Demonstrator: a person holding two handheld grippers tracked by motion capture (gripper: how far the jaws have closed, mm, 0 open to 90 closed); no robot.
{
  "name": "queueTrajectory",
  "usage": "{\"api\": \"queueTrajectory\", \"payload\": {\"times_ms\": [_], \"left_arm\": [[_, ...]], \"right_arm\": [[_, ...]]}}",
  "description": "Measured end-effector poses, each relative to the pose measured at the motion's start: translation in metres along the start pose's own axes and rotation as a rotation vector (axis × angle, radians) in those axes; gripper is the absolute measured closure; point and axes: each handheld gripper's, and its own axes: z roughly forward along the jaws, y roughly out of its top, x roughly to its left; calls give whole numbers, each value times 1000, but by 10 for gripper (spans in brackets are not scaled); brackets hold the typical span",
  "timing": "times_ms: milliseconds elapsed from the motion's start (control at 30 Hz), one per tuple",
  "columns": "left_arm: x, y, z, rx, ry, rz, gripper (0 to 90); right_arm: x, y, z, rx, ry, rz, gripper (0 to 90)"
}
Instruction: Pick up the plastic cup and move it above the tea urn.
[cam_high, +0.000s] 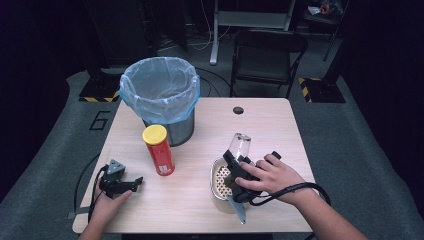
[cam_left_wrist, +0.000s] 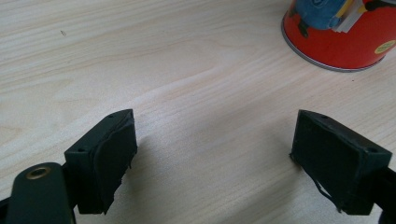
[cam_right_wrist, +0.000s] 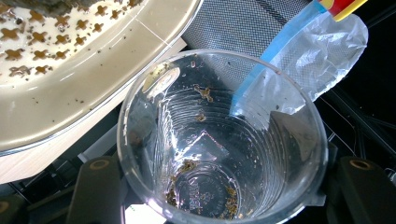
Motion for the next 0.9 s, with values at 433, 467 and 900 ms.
{"api": "queueTrajectory", "payload": {"times_ms": [433,467,900], "left_arm": [[0,0,0,0,0,0,137],[0,0,0,0,0,0,136],[1,1,-1,10,-5,4,136]], "right_arm": [[1,-2,0,-10,-25,29,363],[2,-2,0,-9,-26,29,364],[-2,-7,-2,55,-222,235,362]]}}
